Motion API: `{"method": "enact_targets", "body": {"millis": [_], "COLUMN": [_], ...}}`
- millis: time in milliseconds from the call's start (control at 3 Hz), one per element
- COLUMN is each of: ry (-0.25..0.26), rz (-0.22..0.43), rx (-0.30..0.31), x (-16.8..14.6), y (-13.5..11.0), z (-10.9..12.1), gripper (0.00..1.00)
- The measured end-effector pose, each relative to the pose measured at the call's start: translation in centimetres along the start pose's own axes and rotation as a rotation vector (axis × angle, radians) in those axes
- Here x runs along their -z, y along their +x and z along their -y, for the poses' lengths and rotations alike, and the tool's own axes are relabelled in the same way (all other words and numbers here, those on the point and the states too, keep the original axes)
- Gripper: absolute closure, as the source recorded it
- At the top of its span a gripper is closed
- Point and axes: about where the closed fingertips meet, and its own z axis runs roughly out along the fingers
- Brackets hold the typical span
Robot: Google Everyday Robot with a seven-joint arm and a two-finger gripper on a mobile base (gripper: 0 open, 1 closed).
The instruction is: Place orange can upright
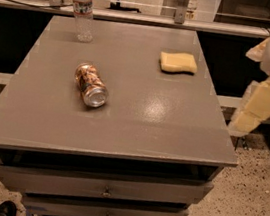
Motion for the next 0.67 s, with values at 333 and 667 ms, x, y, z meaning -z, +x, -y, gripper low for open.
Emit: {"method": "enact_targets", "body": {"millis": [333,667], "ry": [-0.012,-0.042], "rz": [0.038,0.056], "rx": [-0.089,-0.206], "x": [-3.1,-7.1], "y": [-3.3,-7.1], "z": [1.9,3.5], "gripper": [0.0,0.0]}}
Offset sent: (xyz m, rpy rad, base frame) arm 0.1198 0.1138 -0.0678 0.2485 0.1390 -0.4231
